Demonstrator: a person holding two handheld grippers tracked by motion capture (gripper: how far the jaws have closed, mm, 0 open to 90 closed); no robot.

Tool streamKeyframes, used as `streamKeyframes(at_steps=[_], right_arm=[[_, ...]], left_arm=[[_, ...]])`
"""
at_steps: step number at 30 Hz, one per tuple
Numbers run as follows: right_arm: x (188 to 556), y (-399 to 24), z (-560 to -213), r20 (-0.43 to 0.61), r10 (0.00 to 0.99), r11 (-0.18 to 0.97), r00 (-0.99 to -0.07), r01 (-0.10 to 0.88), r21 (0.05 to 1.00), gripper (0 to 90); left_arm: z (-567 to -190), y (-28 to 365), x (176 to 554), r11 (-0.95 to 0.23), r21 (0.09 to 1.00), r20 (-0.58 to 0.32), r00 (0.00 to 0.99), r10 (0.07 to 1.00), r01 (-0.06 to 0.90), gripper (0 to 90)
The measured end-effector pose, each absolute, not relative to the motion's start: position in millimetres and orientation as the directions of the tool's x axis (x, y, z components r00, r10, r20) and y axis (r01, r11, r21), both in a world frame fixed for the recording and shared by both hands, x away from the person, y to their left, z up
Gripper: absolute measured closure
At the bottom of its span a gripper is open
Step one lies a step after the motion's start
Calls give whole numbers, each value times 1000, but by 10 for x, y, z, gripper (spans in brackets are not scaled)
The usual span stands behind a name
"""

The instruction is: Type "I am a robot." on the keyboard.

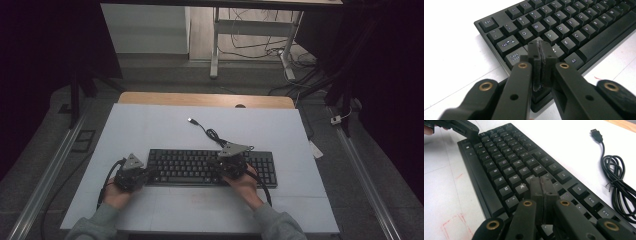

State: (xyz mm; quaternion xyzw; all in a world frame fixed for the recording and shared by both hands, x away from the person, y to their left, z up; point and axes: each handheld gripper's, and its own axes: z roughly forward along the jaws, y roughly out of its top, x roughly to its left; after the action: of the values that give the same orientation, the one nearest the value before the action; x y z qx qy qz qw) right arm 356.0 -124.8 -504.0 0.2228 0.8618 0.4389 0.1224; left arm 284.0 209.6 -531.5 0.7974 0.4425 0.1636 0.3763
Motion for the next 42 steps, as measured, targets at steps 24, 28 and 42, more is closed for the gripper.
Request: streamKeyframes(at_steps=[24, 28, 42], right_arm=[[3626, -1026, -5066, -7, 474, 528, -881, 278, 802, 893], [3657, -974, -5078, -16, 478, 542, -878, 281, 792, 893], [3737, -820, -5154, -44, 476, 588, -878, 281, 758, 893]], left_arm=[[-5341, 2097, 2860, -331, 737, -75, 558, 826, 589, 870], [-5344, 2096, 2862, -333, 735, -75, 559, 826, 590, 872], [-5357, 2094, 2865, -339, 728, -73, 560, 825, 595, 878]])
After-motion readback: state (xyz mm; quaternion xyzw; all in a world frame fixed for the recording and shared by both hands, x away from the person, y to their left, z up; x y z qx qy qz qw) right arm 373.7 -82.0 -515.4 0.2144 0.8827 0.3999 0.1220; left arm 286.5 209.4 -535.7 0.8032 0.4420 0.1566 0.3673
